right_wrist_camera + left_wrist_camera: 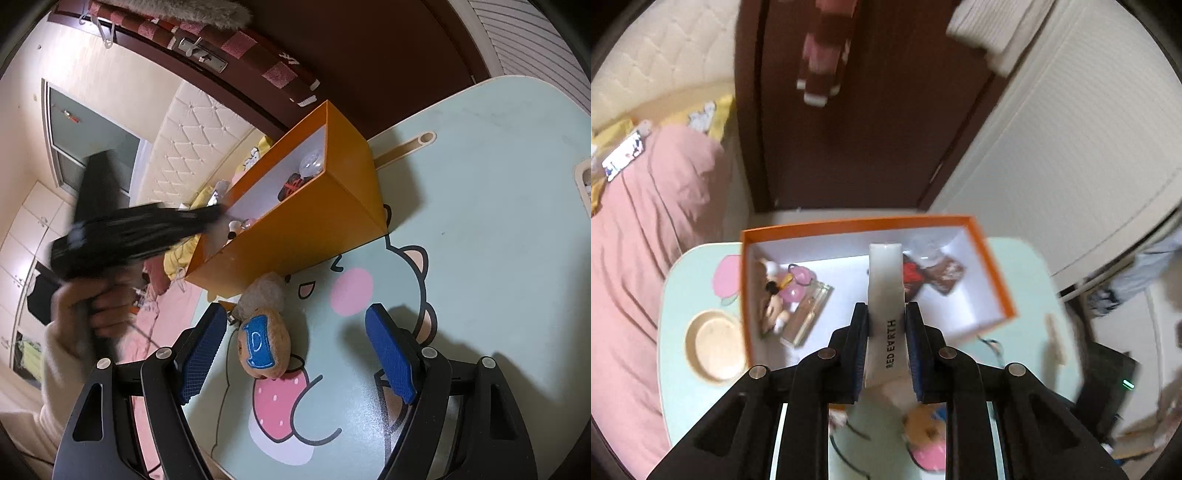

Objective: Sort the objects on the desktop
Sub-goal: 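Lift the RED EARTH tube out with the left gripper and lay it on the table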

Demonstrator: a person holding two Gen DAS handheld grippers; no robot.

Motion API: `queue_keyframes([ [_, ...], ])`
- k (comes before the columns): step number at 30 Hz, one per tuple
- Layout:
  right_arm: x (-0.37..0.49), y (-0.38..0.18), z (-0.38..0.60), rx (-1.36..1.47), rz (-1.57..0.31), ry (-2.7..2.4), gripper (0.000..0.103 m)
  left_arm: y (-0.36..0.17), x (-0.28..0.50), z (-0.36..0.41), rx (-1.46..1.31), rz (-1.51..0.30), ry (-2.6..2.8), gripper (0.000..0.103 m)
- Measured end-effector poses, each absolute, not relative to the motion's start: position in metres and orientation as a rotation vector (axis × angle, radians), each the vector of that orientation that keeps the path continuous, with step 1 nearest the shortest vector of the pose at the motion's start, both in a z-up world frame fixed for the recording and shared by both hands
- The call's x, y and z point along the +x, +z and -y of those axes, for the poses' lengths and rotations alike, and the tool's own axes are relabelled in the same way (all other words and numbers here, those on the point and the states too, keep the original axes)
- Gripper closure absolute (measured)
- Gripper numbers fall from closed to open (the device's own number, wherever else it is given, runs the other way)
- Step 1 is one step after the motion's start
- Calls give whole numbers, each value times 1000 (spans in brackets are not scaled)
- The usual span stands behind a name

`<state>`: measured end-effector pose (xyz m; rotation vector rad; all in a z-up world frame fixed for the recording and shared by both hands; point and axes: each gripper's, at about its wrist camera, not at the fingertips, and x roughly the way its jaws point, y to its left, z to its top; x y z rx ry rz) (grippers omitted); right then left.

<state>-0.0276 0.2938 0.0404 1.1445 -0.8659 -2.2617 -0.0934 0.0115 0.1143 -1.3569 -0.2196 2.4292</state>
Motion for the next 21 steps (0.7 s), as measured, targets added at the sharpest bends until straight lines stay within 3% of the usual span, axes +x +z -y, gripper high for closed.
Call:
queue_keyframes([
  [2, -27, 41, -293, 1141, 853, -2269, 25, 119, -73, -1, -1307, 241, 2438, 85],
  [8, -24, 41, -288, 1125, 799, -2304, 25, 61, -16, 18, -1420, 235, 2438, 85],
  [12, -22, 40, -280, 1127, 718, -2348, 25, 31, -2, 30, -1442, 286, 2467, 85],
  [19, -20, 49, -270, 1142, 638, -2408, 25, 17, 5, 28, -1347, 220, 2547, 84],
  [21, -19, 58, -263, 1131, 568, -2438, 25, 17, 7, 29, -1299, 211, 2575, 78],
])
